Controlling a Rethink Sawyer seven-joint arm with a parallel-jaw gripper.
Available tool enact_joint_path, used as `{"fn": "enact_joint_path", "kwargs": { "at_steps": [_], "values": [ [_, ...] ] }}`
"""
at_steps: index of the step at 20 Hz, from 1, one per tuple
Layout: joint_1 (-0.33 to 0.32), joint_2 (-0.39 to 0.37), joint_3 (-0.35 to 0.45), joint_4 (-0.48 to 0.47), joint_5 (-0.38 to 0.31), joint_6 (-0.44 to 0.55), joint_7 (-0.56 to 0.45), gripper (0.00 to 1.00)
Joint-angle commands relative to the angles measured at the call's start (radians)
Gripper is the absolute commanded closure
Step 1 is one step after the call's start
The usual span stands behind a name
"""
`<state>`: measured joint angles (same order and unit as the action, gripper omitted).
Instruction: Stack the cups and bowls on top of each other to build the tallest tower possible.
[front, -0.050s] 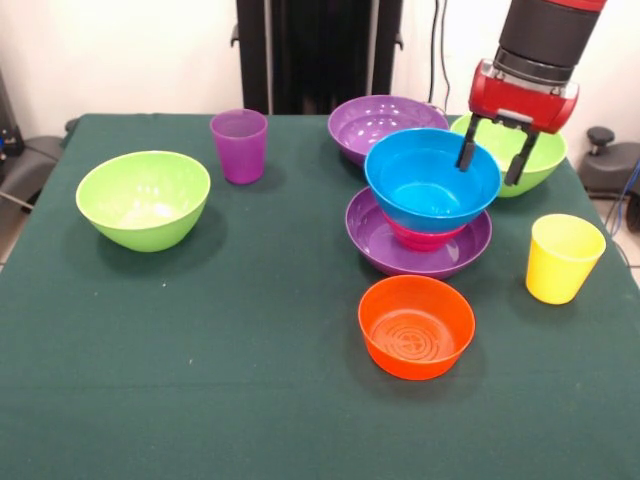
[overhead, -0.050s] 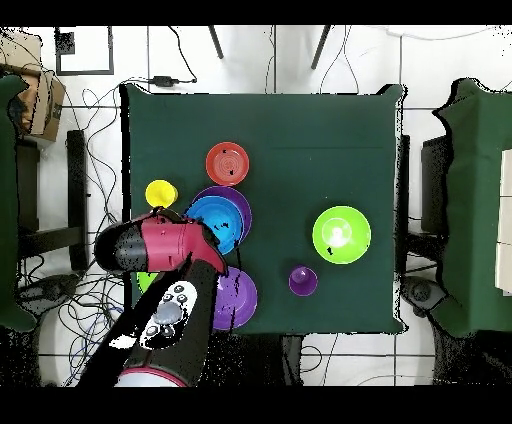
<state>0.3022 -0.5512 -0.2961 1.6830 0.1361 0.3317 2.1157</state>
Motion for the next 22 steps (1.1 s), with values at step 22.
{"fn": "enact_joint_path", "kwargs": {
  "at_steps": [22],
  "values": [
    [-0.363, -0.139, 0.26, -0.024, -0.121, 0.109, -0.148, 0.0]
  ]
}}
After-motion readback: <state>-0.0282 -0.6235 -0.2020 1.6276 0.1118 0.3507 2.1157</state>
